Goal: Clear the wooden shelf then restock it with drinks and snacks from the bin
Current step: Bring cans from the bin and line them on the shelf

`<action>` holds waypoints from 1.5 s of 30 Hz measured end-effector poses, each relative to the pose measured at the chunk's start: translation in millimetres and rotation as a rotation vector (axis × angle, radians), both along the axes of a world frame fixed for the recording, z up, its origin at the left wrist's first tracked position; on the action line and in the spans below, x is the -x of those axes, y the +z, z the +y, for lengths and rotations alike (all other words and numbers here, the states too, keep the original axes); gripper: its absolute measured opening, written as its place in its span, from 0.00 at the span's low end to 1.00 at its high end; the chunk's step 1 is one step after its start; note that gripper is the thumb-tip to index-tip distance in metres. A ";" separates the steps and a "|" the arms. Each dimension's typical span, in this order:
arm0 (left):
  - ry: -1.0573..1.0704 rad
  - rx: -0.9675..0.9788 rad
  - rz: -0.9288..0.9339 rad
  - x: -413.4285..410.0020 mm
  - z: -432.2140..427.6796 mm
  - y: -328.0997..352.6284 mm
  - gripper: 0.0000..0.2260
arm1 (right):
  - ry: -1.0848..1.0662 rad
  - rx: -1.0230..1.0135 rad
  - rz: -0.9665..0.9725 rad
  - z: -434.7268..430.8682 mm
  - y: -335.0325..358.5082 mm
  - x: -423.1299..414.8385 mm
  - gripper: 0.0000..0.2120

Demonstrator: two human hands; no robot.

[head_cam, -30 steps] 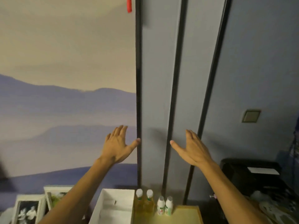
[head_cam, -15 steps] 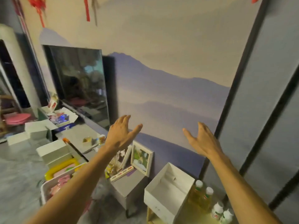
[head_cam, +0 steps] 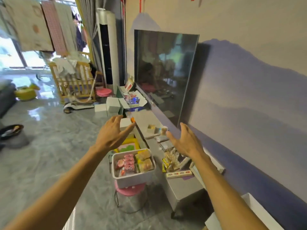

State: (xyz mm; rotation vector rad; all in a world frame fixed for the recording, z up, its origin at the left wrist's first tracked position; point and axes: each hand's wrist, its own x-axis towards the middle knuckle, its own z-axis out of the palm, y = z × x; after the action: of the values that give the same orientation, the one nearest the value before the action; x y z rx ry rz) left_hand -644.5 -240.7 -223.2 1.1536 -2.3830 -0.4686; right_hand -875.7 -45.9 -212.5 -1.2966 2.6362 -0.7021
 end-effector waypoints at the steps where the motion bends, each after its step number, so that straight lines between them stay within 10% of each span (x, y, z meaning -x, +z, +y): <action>1: 0.012 -0.011 -0.006 -4.6 -13.5 -6.7 0.43 | 0.027 -0.010 -0.005 -18.7 -6.6 -3.8 0.46; 19: 0.355 -0.323 0.019 78.3 -154.8 -182.9 0.39 | 0.526 -0.341 -0.013 -310.7 -155.0 100.8 0.46; 30: 0.727 -0.560 0.105 162.7 -184.8 -445.6 0.38 | 1.162 -0.822 0.152 -507.8 -434.7 172.0 0.52; 37: 0.804 -0.632 0.051 192.5 -197.6 -604.3 0.50 | 1.446 -0.759 0.286 -586.5 -611.3 173.5 0.59; 45: 0.827 -0.632 0.058 199.9 -195.0 -641.2 0.51 | 1.632 -0.682 0.510 -613.1 -648.7 166.8 0.61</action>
State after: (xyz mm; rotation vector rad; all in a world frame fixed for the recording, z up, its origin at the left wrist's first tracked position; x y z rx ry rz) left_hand -844.4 -435.7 -864.4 2.1914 -1.5040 -0.9450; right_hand -1042.5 -659.0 -861.2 -2.6297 0.8895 0.7347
